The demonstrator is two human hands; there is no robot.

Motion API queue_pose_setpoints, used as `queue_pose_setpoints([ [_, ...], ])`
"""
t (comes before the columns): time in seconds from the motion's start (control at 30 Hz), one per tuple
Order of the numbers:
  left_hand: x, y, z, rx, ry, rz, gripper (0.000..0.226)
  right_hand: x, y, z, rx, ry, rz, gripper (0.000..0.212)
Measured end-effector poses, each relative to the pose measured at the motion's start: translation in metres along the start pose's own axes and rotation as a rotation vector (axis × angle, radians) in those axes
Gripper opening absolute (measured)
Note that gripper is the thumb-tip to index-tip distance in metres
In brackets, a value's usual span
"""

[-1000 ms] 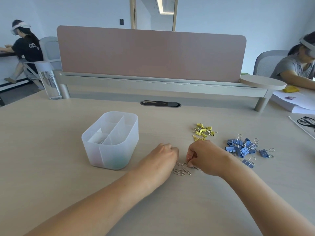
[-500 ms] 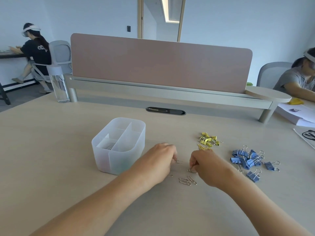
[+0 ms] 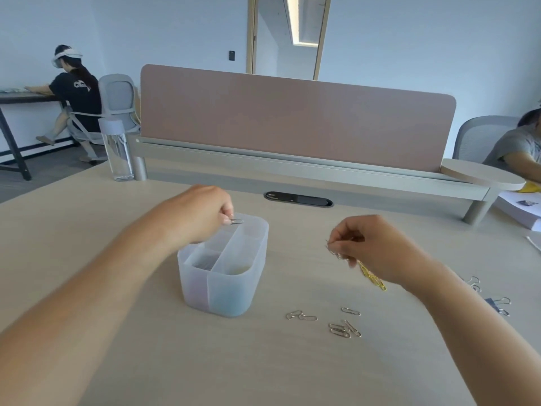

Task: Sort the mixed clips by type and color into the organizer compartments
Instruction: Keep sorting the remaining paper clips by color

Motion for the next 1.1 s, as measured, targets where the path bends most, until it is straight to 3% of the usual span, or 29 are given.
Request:
queue_pose_setpoints([
  [0.13, 0.014, 0.009, 0.004, 0.086, 0.149, -0.015, 0.008, 0.021, 0.021, 0.021, 0.038, 0.153, -0.054, 0.010],
  [0.33, 0.020, 0.019, 0.016, 0.121, 0.139, 0.038, 0.016, 0.044, 0.055, 0.052, 0.062, 0.251, -0.069, 0.011],
  [0.57, 0.028, 0.012, 0.026, 0.010, 0.226, 0.119, 0.012, 0.057, 0.075, 0.075, 0.095, 0.253, -0.072, 0.006],
  [0.67, 0.034, 0.012, 0.028, 0.026, 0.259, 0.174, 0.023, 0.066, 0.083, 0.084, 0.110, 0.258, -0.096, 0.005],
  [0.8, 0.035, 0.007, 0.017, 0.031, 0.047, 0.142, 0.019, 0.079, 0.094, 0.095, 0.117, 0.246, -0.125, 0.006],
  [0.87, 0.039, 0.002, 0.009, -0.041, -0.134, 0.100, 0.012, 0.083, 0.099, 0.101, 0.115, 0.227, -0.138, 0.008],
  [0.93, 0.046, -0.003, 0.004, -0.129, -0.273, 0.012, 0.023, 0.086, 0.102, 0.106, 0.138, 0.207, -0.145, 0.010],
  [1.0, 0.050, -0.006, 0.003, -0.143, -0.298, -0.056, 0.035, 0.087, 0.103, 0.114, 0.179, 0.181, -0.148, 0.014],
  [1.1, 0.050, -0.007, 0.003, -0.078, -0.263, -0.080, 0.031, 0.087, 0.106, 0.126, 0.200, 0.084, -0.139, 0.012],
])
Point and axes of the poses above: each hand's wrist, its own y-axis towards the middle knuckle, its own z-axis out of the palm, x = y × z, the point moved 1 cm from there along y, towards the middle knuckle, and after that the axes turned 4 degrees about -z, right-handed, at the moved point
